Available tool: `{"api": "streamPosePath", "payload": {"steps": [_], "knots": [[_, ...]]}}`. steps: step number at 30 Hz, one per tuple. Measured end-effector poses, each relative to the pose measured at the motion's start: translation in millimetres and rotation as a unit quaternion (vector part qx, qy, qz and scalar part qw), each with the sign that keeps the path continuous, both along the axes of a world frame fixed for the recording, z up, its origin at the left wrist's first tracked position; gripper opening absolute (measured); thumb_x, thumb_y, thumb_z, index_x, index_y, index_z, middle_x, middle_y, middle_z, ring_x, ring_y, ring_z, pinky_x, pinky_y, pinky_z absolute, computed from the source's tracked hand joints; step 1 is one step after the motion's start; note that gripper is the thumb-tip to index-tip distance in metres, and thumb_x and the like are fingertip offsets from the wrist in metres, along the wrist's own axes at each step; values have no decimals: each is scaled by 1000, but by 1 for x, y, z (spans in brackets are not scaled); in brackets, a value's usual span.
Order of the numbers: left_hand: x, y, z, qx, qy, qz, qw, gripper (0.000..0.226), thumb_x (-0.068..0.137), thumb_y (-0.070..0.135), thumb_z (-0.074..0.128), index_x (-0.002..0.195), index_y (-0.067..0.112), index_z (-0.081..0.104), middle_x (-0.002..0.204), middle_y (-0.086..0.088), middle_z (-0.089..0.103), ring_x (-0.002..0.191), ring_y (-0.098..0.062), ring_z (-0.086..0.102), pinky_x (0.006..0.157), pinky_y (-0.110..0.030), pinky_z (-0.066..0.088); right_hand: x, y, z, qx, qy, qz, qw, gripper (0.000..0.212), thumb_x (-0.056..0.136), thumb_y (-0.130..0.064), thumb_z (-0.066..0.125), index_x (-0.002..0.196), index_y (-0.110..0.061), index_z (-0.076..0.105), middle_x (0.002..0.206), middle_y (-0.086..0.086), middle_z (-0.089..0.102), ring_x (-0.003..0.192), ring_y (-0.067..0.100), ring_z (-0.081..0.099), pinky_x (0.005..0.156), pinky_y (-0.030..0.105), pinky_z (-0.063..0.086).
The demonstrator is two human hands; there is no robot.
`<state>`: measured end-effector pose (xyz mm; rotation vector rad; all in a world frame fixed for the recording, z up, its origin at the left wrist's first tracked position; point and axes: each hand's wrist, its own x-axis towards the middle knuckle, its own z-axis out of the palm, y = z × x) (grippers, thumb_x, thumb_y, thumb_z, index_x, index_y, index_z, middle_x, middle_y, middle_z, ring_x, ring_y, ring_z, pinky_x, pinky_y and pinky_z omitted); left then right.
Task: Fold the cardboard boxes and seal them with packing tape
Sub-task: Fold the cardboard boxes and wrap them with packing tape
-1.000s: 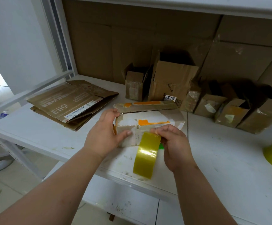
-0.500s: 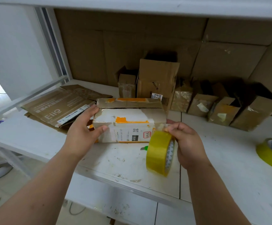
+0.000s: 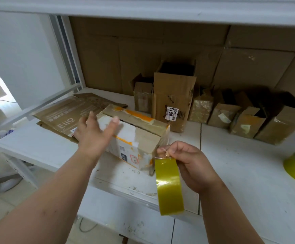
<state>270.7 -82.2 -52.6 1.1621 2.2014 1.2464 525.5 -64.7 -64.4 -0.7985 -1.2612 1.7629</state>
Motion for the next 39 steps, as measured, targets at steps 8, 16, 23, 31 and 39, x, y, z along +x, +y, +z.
{"api": "streamPosePath", "payload": {"steps": [8,16,23,31,39], "knots": [[58,-21,5,-79,345,-121,927,108,55,103,21,145,44,29,147,3,30,135,-24,20,105,-55,27,4,-8,-3,33,-3,-8,999,10,76,-12,60,77,-3,62,101,13,73,95,21,67,82,29,50],[41,-28,29,-96,308,-315,893,92,78,48,73,155,25,28,163,6,20,148,-8,15,117,-20,14,13,-11,6,-8,49,-52,997,9,75,-7,58,67,-6,63,103,17,72,93,26,66,86,42,48],[21,-27,57,-141,336,-351,863,79,83,27,67,153,31,33,161,16,23,146,-4,16,109,-15,9,18,-17,12,-35,65,-34,997,18,73,-7,58,59,-13,67,97,10,73,78,17,70,65,33,58],[21,-36,35,-171,225,-347,894,76,86,36,65,154,32,31,152,17,27,133,-6,19,115,-26,17,4,-21,9,23,3,-16,1000,6,73,-11,61,71,-5,62,102,10,73,96,19,66,87,35,46],[24,-55,27,77,-176,-180,965,33,101,7,51,123,27,66,114,17,65,84,17,63,63,1,44,4,-22,17,45,26,33,998,9,78,-8,66,69,-8,64,105,10,71,99,22,63,92,42,42]]}}
